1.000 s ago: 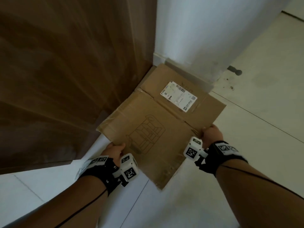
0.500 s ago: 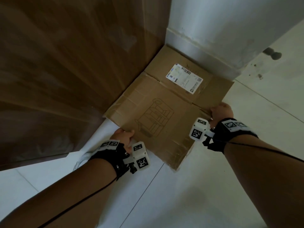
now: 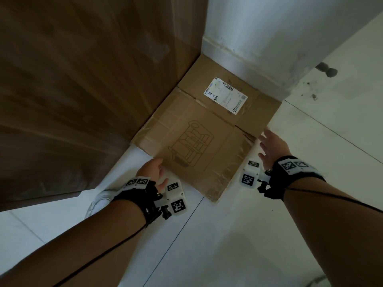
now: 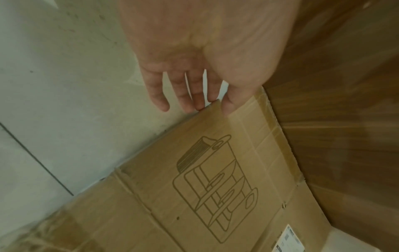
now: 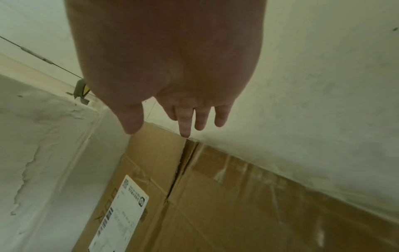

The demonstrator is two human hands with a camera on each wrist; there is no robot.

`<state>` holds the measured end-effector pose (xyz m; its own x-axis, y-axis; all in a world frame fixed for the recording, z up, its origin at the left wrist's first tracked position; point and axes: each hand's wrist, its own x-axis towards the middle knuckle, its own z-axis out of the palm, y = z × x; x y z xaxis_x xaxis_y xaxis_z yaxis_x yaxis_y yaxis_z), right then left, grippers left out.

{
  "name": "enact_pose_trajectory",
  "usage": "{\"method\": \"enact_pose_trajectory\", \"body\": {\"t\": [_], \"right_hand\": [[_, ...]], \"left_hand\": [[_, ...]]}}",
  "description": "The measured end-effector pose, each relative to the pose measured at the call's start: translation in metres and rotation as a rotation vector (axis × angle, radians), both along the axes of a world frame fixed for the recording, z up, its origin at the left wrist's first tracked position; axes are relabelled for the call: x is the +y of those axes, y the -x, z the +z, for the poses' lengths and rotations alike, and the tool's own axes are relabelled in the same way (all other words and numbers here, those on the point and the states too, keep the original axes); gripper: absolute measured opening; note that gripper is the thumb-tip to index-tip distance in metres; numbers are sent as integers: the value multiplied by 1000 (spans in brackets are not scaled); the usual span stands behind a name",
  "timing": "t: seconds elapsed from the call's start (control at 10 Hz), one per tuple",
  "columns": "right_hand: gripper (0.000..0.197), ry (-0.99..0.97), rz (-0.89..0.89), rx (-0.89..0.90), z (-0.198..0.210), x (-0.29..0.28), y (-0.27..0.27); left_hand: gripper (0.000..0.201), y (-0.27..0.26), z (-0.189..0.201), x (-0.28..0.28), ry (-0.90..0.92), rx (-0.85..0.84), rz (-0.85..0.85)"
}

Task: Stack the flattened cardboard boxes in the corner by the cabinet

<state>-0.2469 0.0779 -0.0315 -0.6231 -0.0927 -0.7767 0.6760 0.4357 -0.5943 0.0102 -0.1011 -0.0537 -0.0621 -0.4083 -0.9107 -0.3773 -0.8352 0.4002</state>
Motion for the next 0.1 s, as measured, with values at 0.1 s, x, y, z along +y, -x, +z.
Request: {"method": "enact_pose_trajectory", "body": {"t": [0.1], "right_hand": [[68, 65, 2, -29, 1, 10, -12]], "left_hand": [[42, -4, 11, 8, 0, 28, -21]]}}
